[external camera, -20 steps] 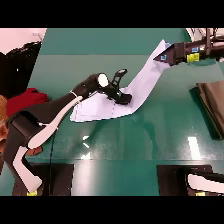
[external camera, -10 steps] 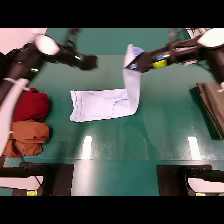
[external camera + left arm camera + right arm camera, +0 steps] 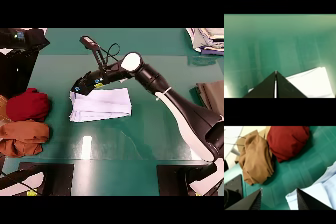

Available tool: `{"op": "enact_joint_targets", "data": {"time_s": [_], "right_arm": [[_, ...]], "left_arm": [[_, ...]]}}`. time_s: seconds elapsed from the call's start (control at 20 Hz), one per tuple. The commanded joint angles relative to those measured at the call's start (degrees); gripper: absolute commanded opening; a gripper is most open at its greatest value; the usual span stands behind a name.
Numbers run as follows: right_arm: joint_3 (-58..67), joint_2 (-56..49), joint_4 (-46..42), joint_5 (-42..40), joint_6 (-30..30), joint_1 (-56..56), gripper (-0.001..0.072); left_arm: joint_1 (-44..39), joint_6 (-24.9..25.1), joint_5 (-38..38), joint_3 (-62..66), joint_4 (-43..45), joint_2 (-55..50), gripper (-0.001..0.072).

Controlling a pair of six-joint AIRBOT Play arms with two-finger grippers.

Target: Fold the shirts.

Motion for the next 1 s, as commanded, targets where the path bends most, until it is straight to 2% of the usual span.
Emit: {"op": "enact_joint_targets", "data": {"time_s": [0.0,0.1,0.3,0.35,0.4,0.45,0.7,0.95], "right_arm": [[1.6,0.6,-10.1,7.4,4.7,-3.2,0.0439],[-3.3,3.8,-15.0,9.8,7.5,-8.0,0.0439],[-17.0,9.6,-15.7,11.1,8.9,-18.6,0.0441],[-19.8,10.4,-15.7,11.9,9.2,-20.7,0.0502],[-22.0,10.9,-15.2,13.2,9.3,-22.5,0.0581],[-23.9,11.4,-14.6,14.2,9.4,-23.8,0.0596],[-31.3,14.9,-12.3,12.7,9.4,-27.2,0.0592],[-32.6,17.2,-12.5,11.4,9.4,-27.2,0.0591]], "left_arm": [[0.8,1.2,-4.1,0.0,0.3,0.9,0.0026],[0.8,1.2,-5.5,0.0,0.3,0.9,0.0026],[0.8,1.2,-7.0,-3.6,-1.6,0.5,0.0028],[0.8,2.3,-7.1,-5.9,-3.0,-0.2,0.0174],[0.8,2.7,-7.3,-8.6,-4.5,-1.0,0.0439],[0.8,2.7,-7.3,-11.3,-5.7,-2.2,0.0550],[0.8,2.7,-7.3,-21.7,-6.8,-10.6,0.0548],[0.3,7.3,-7.1,-23.3,-14.4,-16.5,0.0547]]}}
